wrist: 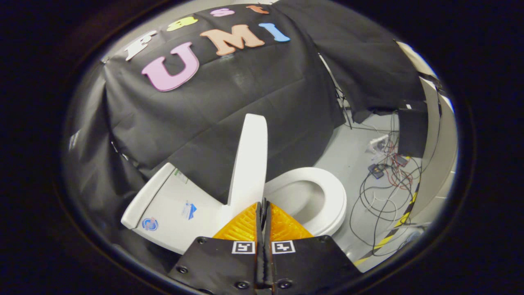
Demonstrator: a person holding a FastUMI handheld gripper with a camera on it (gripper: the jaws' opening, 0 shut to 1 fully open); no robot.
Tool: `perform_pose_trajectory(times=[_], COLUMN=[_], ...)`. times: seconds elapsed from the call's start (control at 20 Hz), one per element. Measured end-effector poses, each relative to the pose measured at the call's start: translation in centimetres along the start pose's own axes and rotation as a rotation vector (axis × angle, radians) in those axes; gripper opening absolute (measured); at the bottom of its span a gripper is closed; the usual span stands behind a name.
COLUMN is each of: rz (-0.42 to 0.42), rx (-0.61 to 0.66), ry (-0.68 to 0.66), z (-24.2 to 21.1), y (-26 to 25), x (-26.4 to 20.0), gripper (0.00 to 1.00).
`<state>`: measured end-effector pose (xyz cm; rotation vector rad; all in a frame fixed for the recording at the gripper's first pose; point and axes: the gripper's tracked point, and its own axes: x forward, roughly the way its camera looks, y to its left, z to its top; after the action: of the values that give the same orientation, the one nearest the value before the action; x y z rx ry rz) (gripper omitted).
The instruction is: Open the toilet lid.
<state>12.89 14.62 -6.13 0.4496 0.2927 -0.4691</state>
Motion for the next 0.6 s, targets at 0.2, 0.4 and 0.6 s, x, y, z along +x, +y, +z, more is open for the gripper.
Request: perform_pose_trajectory(times=[0.2, 0.4, 0.6], rz=[0.018, 0.040, 0.070], rx=[-0.037, -0.064, -0.120], ry=[-0.015, -0.030, -0.040], z=[0.5, 1.1, 1.4], y=[2.3, 4.2, 7.1], x=[-0.6, -1.0, -1.4], gripper=[0.01, 0.01, 0.01])
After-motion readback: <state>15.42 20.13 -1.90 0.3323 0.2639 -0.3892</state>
